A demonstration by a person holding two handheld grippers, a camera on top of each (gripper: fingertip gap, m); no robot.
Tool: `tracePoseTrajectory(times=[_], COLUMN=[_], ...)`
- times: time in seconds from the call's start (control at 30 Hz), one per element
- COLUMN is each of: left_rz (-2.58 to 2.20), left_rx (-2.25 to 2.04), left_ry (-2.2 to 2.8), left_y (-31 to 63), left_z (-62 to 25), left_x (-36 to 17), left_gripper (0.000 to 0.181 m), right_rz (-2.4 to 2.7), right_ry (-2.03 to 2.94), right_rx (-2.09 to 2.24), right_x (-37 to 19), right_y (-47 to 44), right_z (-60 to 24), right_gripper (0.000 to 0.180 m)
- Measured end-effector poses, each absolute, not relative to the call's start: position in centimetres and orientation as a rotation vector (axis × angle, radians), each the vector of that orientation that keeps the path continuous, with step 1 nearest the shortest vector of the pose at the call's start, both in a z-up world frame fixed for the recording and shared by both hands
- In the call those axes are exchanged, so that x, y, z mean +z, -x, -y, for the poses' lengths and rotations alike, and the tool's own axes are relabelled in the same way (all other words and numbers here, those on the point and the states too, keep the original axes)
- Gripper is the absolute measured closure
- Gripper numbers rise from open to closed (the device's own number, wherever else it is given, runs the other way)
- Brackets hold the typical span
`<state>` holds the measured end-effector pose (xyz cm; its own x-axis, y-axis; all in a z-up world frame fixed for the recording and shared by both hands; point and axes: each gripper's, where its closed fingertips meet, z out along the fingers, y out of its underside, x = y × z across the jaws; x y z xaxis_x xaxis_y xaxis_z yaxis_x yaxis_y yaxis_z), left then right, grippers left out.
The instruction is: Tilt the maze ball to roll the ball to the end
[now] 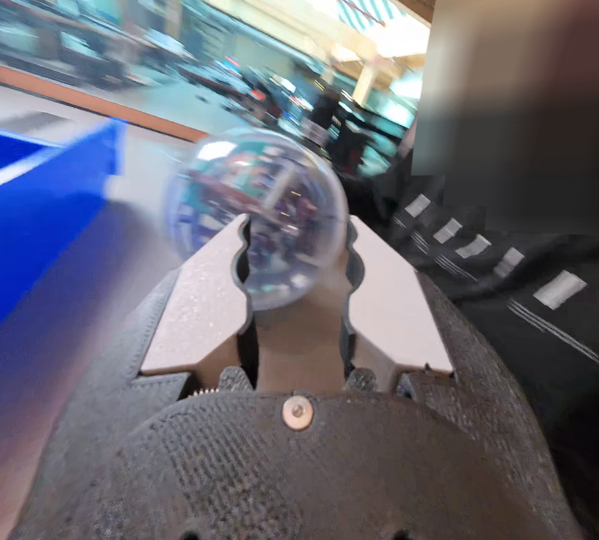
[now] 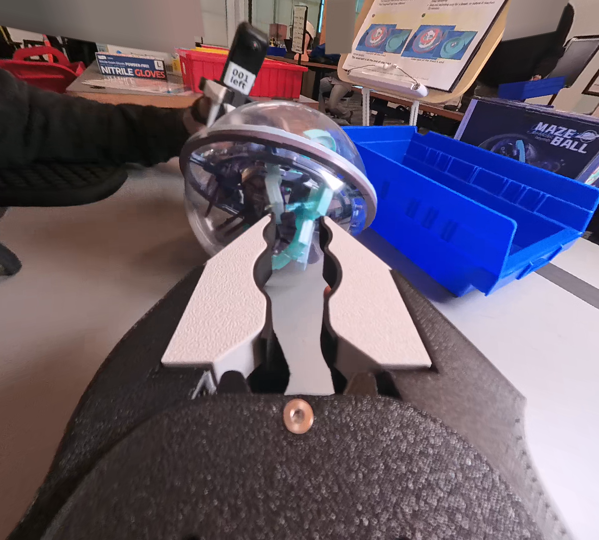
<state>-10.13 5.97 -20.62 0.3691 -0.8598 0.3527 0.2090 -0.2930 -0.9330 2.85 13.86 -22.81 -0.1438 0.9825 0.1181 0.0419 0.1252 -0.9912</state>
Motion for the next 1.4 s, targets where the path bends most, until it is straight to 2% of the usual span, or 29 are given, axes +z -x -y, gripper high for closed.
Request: tracePoseTrajectory(times=[0.07,0.13,0.33,0.87,1.4], left_rz=[-0.384,-0.307,-0.398,-0.744,-0.763], left_rx=[-1.129,-1.169,-1.1,-0.382,-0.296], left_ry=[1.493,1.538,1.68,1.778,1.721], left_y=[12.0,11.8,8.7,7.3,7.6], left_z=[-8.9,-9.7,-10.0,-8.2,-7.1], left_x=[-20.9,-21.9,-24.1,-25.9,-25.0], left_gripper=[0.093,0.073,0.064,0.068,0.082], right_rz=[1.392,1.384,1.421,1.454,1.502], right_ry=[1.105,1.128,1.111,1.128,1.141], right_rx=[1.227,1.241,1.183,1.08,1.058], right_x=[-22.6,-22.6,-22.7,-23.6,-24.9], right_y=[-2.7,-2.3,-1.7,-2.3,-2.2], right_z=[-13.7,-13.5,-12.4,-12.2,-12.2], right_gripper=[0.149,0.144,0.142,0.144,0.138])
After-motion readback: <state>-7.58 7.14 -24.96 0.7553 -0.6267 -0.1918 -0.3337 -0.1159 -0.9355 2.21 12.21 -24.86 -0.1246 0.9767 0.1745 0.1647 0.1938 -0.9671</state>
